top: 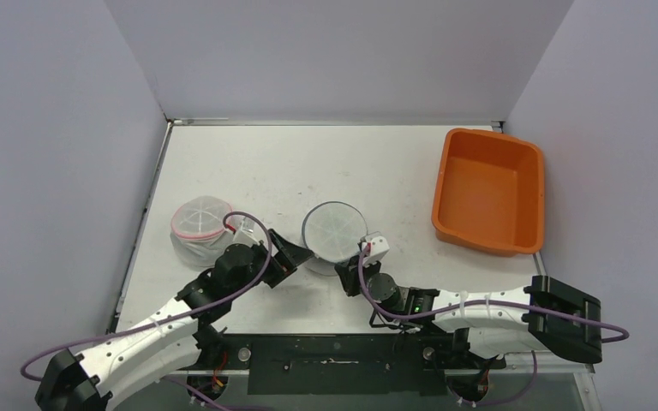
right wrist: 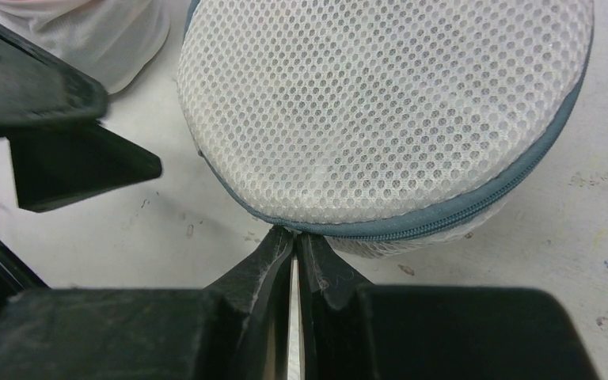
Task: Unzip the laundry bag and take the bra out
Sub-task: Unzip the laundry bag at the center of the board.
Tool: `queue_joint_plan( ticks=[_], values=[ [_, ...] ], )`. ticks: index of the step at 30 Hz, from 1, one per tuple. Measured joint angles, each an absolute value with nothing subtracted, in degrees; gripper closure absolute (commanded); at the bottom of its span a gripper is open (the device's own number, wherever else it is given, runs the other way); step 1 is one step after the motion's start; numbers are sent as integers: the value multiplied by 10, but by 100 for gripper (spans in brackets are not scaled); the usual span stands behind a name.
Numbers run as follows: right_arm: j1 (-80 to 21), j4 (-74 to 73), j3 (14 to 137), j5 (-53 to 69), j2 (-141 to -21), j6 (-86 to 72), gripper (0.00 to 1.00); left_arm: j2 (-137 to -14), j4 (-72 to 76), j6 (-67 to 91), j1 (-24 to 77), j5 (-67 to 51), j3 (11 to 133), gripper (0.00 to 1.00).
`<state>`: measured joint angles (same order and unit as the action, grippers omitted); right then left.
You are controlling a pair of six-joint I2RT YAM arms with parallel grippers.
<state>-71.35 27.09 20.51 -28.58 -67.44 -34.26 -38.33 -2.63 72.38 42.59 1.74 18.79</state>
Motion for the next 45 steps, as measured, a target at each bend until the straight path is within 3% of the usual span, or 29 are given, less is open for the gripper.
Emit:
queue_joint_plan(
  ticks=[6,15,30,45],
  values=[
    [-714,283,226,-268,-708,-335,95,-480,24,744,468,30,190,38],
    [-715,300,234,-234,-719,-315,95,-515,76,746,471,50,195,52],
    [-725,285,234,-222,-698,-304,95,-574,108,740,445,39,214,100],
    [-728,163,242,-285,-608,-311,95,-587,88,665,432,2,271,100]
  ],
)
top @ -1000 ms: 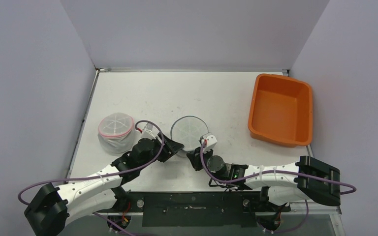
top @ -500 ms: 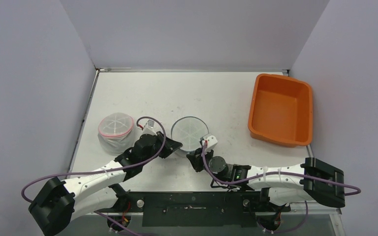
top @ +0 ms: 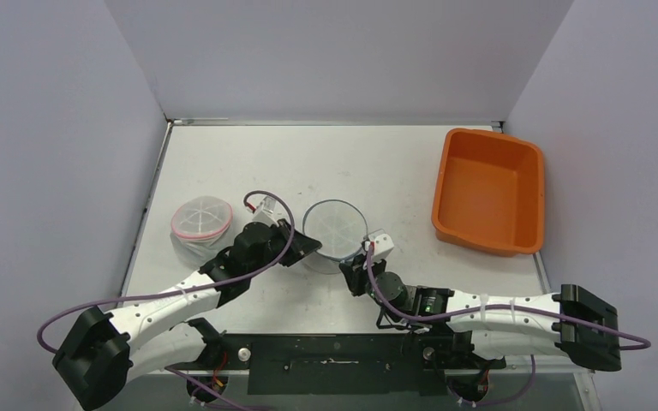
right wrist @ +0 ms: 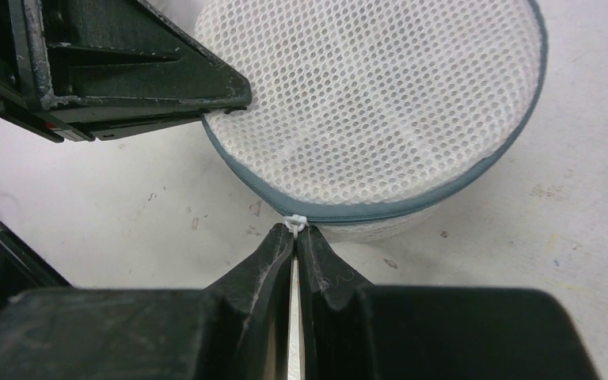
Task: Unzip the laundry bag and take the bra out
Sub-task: Unzip the laundry bag at the center of the board.
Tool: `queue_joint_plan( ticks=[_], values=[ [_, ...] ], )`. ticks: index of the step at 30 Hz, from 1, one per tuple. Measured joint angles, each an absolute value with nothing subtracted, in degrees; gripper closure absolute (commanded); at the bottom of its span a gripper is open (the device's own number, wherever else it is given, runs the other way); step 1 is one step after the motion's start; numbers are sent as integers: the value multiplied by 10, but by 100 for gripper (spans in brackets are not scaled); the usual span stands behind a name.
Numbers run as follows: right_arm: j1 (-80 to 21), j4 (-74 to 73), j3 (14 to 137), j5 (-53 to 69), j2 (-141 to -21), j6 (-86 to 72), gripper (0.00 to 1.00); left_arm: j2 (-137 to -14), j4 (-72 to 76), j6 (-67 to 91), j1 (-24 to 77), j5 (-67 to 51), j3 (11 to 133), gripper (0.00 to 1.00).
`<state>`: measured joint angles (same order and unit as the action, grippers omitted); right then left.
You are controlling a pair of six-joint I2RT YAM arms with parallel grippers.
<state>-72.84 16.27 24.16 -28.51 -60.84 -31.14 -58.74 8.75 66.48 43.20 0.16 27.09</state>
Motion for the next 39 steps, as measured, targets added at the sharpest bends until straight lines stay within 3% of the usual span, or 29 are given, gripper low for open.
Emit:
queue_joint_plan(
  ticks=[11,13,15,16,19,20,35,39],
  values=[
    [-733,96,233,-330,-532,-318,95,-653,96,614,407,-89,316,98],
    [-736,95,230,-330,-522,-314,95,-669,97,607,399,-110,331,81],
    [-736,97,230,-330,-521,-311,95,-686,97,600,389,-126,349,47],
    [-736,98,230,-331,-523,-310,95,-693,97,594,384,-130,357,36],
    [-736,104,229,-331,-535,-309,95,-707,89,586,369,-130,376,16],
    [-736,109,228,-331,-540,-309,95,-707,85,587,366,-129,377,4],
    [-732,177,245,-294,-639,-295,95,-545,11,660,389,-127,282,1],
    [-731,197,254,-276,-662,-291,95,-542,24,691,400,-126,259,10]
  ],
)
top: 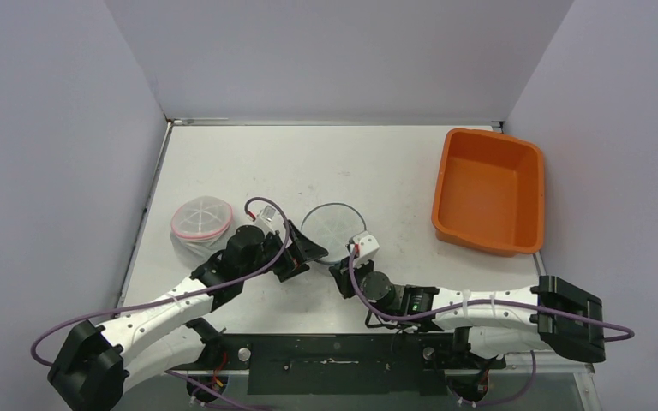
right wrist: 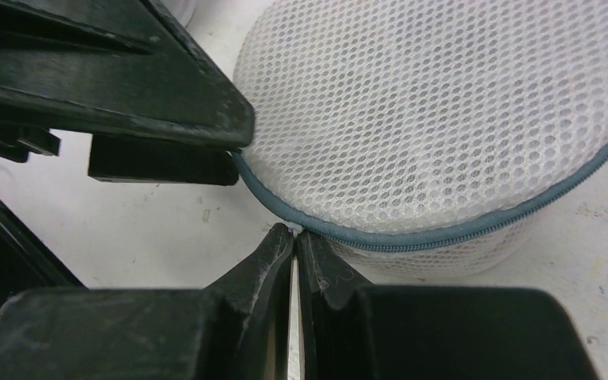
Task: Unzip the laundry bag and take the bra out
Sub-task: Unzip the laundry bag at the center of the board.
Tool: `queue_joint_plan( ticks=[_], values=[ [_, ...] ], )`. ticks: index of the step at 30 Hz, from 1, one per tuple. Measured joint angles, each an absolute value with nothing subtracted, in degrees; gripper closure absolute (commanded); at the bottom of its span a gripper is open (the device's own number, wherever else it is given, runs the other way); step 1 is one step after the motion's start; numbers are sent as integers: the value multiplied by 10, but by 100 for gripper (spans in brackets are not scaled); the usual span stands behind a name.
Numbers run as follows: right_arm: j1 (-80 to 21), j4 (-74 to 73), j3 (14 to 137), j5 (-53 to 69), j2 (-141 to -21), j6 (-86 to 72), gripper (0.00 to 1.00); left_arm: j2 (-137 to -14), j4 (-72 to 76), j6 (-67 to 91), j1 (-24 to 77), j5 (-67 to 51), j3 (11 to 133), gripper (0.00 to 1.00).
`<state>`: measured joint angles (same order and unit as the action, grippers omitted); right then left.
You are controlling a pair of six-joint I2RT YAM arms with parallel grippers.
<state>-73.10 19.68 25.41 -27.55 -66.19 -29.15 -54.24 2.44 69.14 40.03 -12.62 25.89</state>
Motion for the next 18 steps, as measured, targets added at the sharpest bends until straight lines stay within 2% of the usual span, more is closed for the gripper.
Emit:
queue_joint_plan(
  ticks=[3,9,18],
  values=[
    [-731,208,265,-254,-679,-288,95,-551,29,705,402,-123,253,18],
    [-731,215,277,-222,-683,-278,95,-575,44,717,402,-99,253,39],
    [-731,207,277,-211,-669,-278,95,-607,58,718,399,-72,255,62]
  ],
)
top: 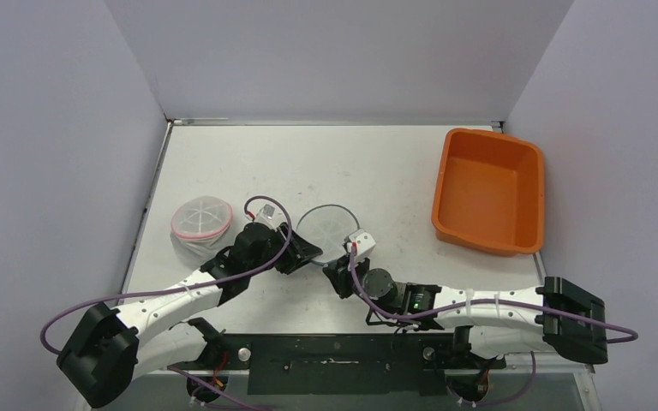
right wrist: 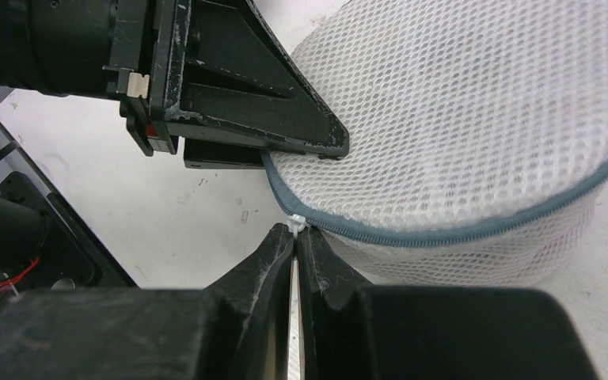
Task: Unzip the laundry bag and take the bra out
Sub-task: Unzip the laundry bag at the center of the board.
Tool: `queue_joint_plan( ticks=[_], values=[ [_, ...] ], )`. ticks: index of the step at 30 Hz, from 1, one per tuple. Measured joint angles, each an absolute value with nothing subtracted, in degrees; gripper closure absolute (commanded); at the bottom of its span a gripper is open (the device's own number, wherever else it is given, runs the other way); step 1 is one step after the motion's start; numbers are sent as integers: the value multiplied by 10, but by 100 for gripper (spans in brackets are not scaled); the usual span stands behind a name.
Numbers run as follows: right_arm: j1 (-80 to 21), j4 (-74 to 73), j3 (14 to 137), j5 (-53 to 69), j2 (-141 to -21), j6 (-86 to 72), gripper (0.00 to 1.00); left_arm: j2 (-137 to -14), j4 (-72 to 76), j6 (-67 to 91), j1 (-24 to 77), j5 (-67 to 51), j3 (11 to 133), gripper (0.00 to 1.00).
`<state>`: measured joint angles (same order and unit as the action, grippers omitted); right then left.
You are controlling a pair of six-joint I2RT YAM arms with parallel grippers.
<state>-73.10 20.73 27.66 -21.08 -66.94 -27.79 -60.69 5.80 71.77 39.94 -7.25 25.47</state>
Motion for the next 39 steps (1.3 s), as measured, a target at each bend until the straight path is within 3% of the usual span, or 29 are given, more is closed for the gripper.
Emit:
queue_joint_plan(
  ticks=[17,23,28,33,34,37,39],
  values=[
    [-731,148,256,-241,-604,-293,95,-619,63,700,391,-73,280,91],
    [-730,123,250,-275,-590,-307,95,-626,64,695,385,-76,281,95],
    [-727,104,240,-298,-566,-319,95,-632,69,681,378,-88,283,91],
    [-727,102,230,-300,-551,-317,95,-666,50,627,375,-102,334,77],
    [-727,103,228,-300,-550,-317,95,-676,46,616,373,-103,349,68],
    [-727,105,226,-300,-552,-312,95,-702,37,583,361,-107,395,27],
    [-727,114,226,-300,-562,-308,95,-714,27,570,352,-108,422,12]
  ],
)
